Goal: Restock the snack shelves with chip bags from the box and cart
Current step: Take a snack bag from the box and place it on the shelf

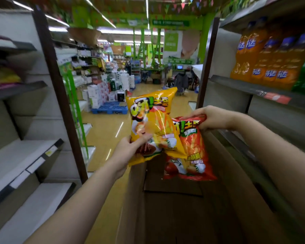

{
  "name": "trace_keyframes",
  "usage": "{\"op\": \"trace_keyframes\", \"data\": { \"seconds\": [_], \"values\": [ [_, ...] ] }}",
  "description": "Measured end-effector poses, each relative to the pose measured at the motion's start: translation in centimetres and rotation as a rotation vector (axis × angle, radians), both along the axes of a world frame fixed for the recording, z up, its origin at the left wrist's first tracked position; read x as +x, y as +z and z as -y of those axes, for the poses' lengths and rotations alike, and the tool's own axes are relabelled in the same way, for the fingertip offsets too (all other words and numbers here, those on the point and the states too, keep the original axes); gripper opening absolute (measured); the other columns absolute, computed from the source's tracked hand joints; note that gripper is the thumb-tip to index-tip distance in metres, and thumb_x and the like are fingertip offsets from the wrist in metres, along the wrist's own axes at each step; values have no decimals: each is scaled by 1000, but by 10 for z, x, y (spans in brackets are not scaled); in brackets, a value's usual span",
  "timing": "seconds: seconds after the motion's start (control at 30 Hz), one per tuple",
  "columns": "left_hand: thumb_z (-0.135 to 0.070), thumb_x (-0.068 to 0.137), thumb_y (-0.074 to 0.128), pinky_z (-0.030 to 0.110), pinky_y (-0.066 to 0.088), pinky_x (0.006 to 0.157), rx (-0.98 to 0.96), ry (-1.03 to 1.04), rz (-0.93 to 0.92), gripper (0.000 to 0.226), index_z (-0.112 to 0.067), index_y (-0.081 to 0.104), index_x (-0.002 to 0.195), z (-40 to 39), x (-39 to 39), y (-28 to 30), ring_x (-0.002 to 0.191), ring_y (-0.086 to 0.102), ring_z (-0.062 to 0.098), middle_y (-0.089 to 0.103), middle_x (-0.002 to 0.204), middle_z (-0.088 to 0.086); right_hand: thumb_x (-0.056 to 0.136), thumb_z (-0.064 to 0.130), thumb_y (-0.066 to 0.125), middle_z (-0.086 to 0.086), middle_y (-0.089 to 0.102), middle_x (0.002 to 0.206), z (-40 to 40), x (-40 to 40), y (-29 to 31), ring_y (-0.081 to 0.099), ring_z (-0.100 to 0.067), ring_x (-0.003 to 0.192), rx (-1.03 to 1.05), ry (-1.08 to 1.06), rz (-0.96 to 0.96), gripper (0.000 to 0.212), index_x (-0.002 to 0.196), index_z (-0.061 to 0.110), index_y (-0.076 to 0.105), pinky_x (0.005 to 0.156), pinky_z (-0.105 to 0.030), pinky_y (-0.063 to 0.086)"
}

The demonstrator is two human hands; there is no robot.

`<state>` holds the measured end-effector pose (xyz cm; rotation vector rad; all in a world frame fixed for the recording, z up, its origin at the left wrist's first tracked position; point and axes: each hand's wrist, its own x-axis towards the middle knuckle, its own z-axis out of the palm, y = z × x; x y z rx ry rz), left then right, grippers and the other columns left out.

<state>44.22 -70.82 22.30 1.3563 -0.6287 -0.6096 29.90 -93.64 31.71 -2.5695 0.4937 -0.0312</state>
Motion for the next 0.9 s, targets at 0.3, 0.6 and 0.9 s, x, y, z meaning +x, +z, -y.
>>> {"op": "trace_keyframes", "data": {
  "seconds": [0.3, 0.6, 0.9],
  "values": [
    [-61, 34, 88, 41, 59, 72, -364, -115, -293, 94, -25, 68, 119, -107, -58, 13, 100, 70, 25, 68, 122, 10, 90, -12, 53, 0, 64, 115, -99, -30, 40, 67, -17, 102, 298, 255, 269, 56, 121, 34, 61, 69, -26, 59],
    [-65, 60, 74, 42, 58, 80, -406, 145, -300, 57, -27, 77, 103, -235, -142, -11, 106, 68, 26, 69, 118, 8, 86, -12, 60, -8, 68, 107, -216, -10, -8, 71, -9, 76, 470, 376, 262, 55, 131, 19, 53, 54, -22, 57],
    [-56, 74, 48, 46, 46, 97, -527, 666, -332, 57, -25, 64, 119, -379, -193, -29, 119, 58, 30, 68, 121, 8, 97, 41, 51, -14, 74, 103, -402, 14, -70, 72, -22, 91, 1059, 405, 194, 44, 113, 3, 64, 76, -30, 59]
  ]
}}
